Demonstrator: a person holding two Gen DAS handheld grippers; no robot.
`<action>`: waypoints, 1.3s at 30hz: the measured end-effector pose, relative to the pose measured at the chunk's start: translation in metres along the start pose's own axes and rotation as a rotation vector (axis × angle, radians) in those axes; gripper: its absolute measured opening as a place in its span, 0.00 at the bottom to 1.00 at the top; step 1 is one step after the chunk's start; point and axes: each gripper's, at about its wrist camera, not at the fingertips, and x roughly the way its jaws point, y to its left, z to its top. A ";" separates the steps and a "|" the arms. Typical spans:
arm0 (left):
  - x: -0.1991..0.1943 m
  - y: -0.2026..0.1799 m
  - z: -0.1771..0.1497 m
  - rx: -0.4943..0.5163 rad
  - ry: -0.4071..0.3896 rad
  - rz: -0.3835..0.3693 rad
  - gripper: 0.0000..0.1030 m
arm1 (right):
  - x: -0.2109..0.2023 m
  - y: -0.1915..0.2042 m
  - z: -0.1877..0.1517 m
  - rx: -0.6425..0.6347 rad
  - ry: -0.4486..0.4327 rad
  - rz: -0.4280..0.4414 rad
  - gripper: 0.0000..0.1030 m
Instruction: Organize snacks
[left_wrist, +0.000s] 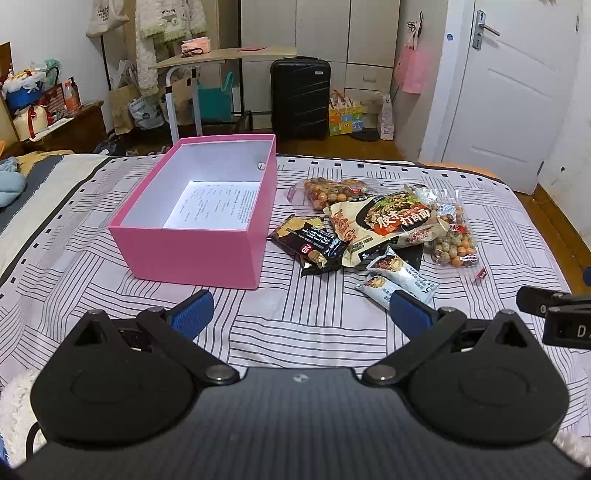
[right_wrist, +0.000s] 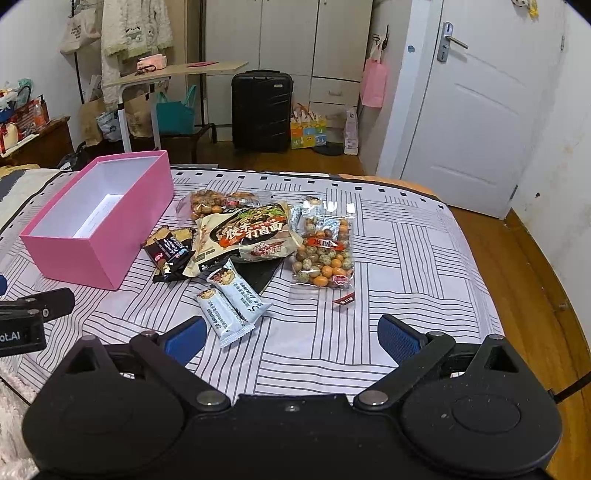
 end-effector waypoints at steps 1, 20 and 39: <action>0.000 0.000 0.000 0.000 -0.001 0.001 1.00 | 0.000 0.000 0.000 -0.003 0.001 0.003 0.98; 0.002 -0.018 0.028 -0.025 -0.029 -0.048 1.00 | -0.005 -0.042 0.031 0.052 -0.115 0.337 0.98; 0.183 -0.042 -0.010 -0.306 0.278 -0.191 0.82 | 0.156 -0.020 0.001 -0.250 -0.050 0.472 0.64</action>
